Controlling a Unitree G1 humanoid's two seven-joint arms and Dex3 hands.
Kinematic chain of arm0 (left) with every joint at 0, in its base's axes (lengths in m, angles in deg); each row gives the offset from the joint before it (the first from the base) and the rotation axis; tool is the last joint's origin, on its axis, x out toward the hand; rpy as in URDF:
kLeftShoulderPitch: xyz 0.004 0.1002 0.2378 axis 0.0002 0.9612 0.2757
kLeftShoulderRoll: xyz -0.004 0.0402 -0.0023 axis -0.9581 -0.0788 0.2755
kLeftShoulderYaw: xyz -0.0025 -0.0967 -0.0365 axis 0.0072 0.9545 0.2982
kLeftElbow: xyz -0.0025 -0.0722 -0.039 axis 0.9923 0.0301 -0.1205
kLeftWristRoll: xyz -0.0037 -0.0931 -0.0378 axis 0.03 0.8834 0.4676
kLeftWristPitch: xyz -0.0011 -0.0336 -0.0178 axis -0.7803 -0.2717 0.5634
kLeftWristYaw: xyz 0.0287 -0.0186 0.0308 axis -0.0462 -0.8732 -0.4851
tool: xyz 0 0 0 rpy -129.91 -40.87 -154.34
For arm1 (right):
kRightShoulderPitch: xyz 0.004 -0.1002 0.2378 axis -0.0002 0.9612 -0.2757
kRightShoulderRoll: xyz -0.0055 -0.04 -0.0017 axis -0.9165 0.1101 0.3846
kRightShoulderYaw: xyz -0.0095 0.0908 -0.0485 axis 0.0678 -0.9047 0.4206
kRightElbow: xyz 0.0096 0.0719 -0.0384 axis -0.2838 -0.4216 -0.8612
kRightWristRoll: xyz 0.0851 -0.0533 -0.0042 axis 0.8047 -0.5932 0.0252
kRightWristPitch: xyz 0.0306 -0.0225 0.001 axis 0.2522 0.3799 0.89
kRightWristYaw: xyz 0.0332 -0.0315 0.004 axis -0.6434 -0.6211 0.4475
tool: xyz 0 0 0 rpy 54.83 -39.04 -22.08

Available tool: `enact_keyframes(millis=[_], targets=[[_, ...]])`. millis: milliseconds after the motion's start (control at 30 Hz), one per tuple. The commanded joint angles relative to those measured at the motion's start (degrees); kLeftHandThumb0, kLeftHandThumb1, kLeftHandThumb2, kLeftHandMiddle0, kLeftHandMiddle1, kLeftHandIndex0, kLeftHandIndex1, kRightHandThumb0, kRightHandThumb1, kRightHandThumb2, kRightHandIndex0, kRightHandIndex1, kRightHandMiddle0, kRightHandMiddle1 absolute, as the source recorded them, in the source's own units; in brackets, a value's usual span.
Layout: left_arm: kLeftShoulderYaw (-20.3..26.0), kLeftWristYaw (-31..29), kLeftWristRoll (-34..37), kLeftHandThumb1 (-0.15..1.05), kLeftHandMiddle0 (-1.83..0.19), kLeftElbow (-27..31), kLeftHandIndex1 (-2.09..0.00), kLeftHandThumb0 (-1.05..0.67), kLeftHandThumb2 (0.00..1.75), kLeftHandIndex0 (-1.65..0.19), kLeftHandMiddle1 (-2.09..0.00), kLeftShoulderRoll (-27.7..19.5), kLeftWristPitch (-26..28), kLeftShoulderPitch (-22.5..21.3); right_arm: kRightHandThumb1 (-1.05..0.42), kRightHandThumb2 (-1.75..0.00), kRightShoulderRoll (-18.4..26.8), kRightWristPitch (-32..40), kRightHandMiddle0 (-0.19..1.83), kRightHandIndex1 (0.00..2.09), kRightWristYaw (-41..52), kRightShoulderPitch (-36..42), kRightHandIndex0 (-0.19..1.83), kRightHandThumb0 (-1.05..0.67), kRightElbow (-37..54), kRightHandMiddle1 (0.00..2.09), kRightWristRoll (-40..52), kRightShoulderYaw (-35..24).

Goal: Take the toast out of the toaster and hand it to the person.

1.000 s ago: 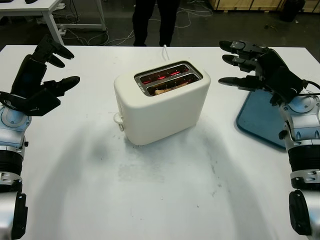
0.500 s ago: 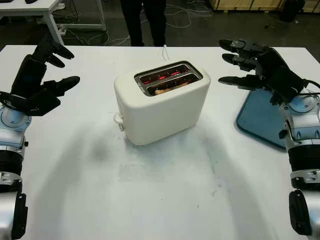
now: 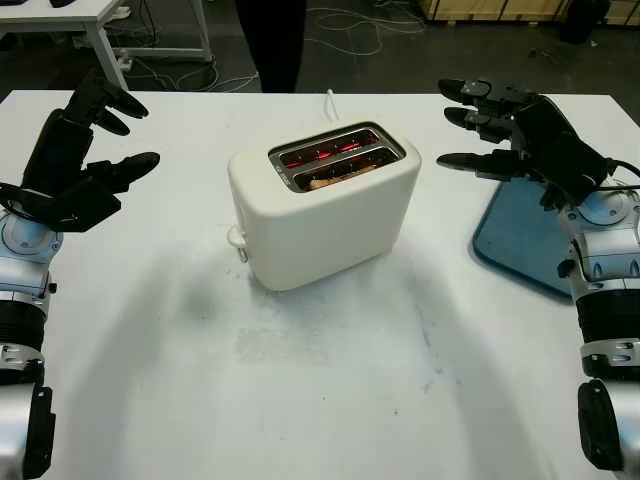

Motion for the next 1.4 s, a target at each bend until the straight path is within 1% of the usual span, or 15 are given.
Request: enact_keyframes(millis=[0, 133, 233, 400, 733, 933, 1067, 1367], targets=[[0.28, 0.08, 0.31, 0.92, 0.00, 0.20, -1.60, -1.05, 0.44, 0.00, -1.75, 0.16, -0.38, 0.20, -0.79, 0.00, -0.28, -1.64, 0.48, 0.02, -0.21, -0.69, 0.49, -0.17, -0.48, 0.01, 0.15, -0.02], [0.21, -0.03, 0.22, 0.92, 0.00, 0.30, -1.61, -1.05, 0.44, 0.00, -1.75, -0.03, -0.33, 0.21, -0.79, 0.00, -0.02, -0.45, 0.48, 0.01, -0.10, -0.43, 0.47, -0.19, 0.62, 0.00, 0.13, 0.01], [0.17, 0.10, 0.10, 0.92, 0.00, -0.13, -1.61, -1.05, 0.45, 0.00, -1.75, -0.09, -0.98, 0.06, -0.80, 0.00, -0.08, -0.18, 0.47, 0.00, 0.11, -0.42, 0.46, -0.16, 0.75, 0.00, 0.37, -0.05], [0.03, 0.20, -0.35, 0.92, 0.00, 0.57, -1.61, -1.05, 0.46, 0.00, -1.75, -0.30, 0.05, 0.22, -0.79, 0.00, -0.08, -0.12, 0.48, 0.01, -0.43, -0.36, 0.48, -0.19, 0.84, 0.00, -0.09, 0.04], [0.20, 0.26, 0.00, 0.92, 0.00, 0.29, -1.61, -1.05, 0.46, 0.00, -1.75, -0.01, -0.41, 0.18, -0.80, 0.00, -0.25, -0.23, 0.48, 0.00, 0.10, -0.47, 0.47, -0.15, 0.63, 0.00, 0.62, -0.25], [0.25, 0.22, 0.17, 0.92, 0.00, 0.19, -1.61, -1.05, 0.45, 0.00, -1.75, 0.08, -0.42, 0.16, -0.80, 0.00, -0.05, -0.02, 0.48, 0.01, -0.33, -0.37, 0.47, -0.19, 0.86, 0.00, 0.12, -0.07], [0.23, 0.56, -0.05, 0.92, 0.00, -0.17, -1.60, -1.05, 0.45, 0.00, -1.75, 0.05, -1.10, 0.09, -0.80, 0.00, -0.20, 0.42, 0.48, 0.00, -0.23, -0.38, 0.47, -0.17, 1.10, 0.00, 0.33, -0.11], [0.21, 0.09, 0.19, 0.92, 0.00, -0.24, -1.59, -1.05, 0.45, 0.00, -1.75, -0.07, -0.99, 0.04, -0.79, 0.00, -0.37, -1.41, 0.49, 0.01, 0.12, -0.92, 0.48, -0.16, -0.50, 0.01, 0.54, -0.11]])
